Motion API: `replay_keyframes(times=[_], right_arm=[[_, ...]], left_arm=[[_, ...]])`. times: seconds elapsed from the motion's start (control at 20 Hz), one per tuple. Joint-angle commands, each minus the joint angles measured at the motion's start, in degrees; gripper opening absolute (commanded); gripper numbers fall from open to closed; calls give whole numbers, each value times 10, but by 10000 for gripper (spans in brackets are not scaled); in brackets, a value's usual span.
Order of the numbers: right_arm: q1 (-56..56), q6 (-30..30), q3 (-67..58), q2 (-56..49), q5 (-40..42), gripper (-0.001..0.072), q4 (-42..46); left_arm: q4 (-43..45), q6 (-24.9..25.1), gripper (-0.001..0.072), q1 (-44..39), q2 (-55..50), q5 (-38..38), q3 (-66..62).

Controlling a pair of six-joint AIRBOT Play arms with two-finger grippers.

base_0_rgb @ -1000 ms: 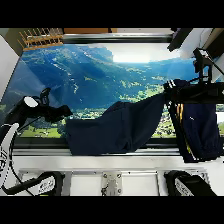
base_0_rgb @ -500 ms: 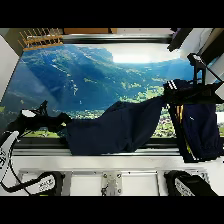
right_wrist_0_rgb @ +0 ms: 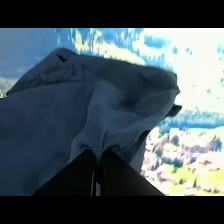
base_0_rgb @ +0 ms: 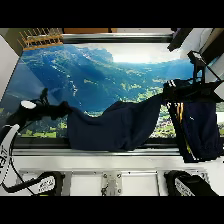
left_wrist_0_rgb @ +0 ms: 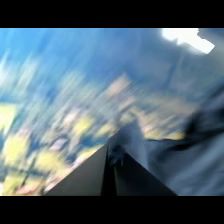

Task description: Fold the clothes and pants, and hang the long-sleeved shirts on hangers.

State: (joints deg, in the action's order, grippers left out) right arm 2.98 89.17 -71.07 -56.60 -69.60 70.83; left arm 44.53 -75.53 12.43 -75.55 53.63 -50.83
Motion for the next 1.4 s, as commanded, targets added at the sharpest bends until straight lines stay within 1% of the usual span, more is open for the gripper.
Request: replay_keyframes(times=[0.0, 0.1, 0.2, 0.35, 0.5, 0.7, 0.85, 1.05, 1.1, 1.2, 1.35], right_arm=[[-4, -33, -64, 0, 21, 17, 27], [-4, -50, -148, 2, 21, 17, 41], [-4, -54, -239, 2, 22, 17, 40], [-4, -54, -342, 13, 36, 17, 40], [-4, -54, -364, 56, 98, 17, 40], [-4, -54, -364, 112, 159, 17, 44], [-4, -54, -364, 136, 175, 16, 53], [-4, -51, -364, 141, 169, 16, 55], [-4, -51, -364, 133, 158, 16, 55], [-3, -32, -363, 102, 121, 16, 50], [-3, -18, -363, 12, 36, 16, 49]], left_arm=[[-7, 1, 10, 26, 75, 51, -139], [-7, 1, 10, 45, 148, 54, -255], [-6, 1, 10, 56, 210, 38, -351], [-5, 2, 10, 55, 296, -4, -446], [-3, 2, 10, 56, 359, -27, -488], [40, 1, 10, 56, 401, -64, -509], [39, 1, 10, 55, 397, -87, -522], [38, 0, 10, 55, 329, -66, -575], [38, 0, 10, 55, 305, -56, -588], [37, -7, 10, 55, 249, -35, -605], [38, -10, 10, 55, 151, -19, -610]])
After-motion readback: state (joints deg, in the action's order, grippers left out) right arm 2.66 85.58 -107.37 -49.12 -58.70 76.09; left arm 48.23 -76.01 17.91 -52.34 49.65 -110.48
